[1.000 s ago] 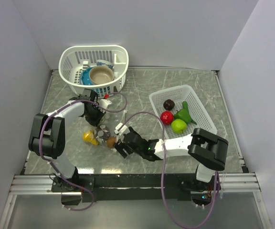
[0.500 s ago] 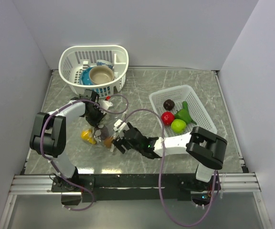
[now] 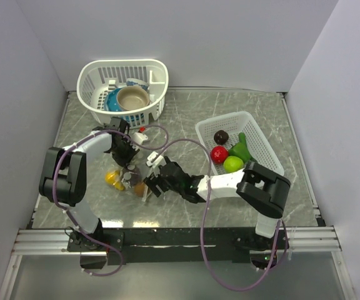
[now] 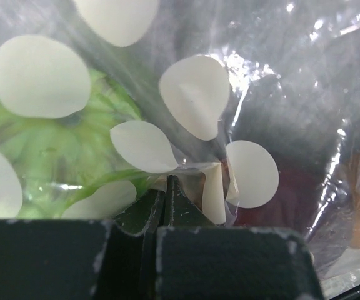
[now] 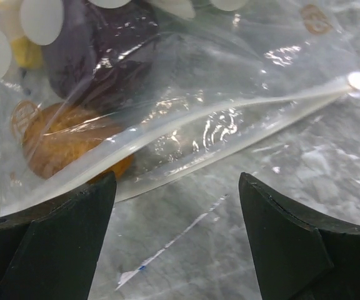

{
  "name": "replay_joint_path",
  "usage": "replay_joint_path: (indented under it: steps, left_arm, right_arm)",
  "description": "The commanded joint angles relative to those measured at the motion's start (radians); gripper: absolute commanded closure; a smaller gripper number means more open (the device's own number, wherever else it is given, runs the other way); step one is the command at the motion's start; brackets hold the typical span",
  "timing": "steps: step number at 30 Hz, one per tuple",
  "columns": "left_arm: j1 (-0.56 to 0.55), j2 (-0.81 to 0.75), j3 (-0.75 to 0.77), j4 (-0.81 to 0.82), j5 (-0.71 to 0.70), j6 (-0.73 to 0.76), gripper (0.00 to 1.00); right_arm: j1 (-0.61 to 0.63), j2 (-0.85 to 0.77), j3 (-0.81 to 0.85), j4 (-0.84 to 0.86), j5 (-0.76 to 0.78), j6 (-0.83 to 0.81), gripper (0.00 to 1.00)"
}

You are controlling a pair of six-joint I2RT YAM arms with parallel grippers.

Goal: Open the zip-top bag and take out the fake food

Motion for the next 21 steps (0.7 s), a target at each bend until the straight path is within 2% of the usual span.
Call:
replay_joint_path:
  steps: [1,7,15,21]
  left_arm:
    - [-0.012,-0.009,0.034,-0.010,-0.003,-0.009,0.99]
    - [-0.018,0.009,0.034,0.000,-0.032,-0.024,0.99]
    - [-0.024,0.008,0.040,-0.001,-0.042,-0.035,0.99]
    - [-0.027,0.000,0.039,-0.010,-0.045,-0.035,0.99]
  right_arm:
    - [0.027,0.009,0.040,0.049,-0.086,0.010,0.11]
    - [0.047,-0.010,0.009,0.094,-0.184,0.030,0.08]
    - [0.065,0.061,0.088,0.051,-0.297,0.021,0.07]
    - [0.085,0.136,0.155,0.062,-0.285,0.013,0.00]
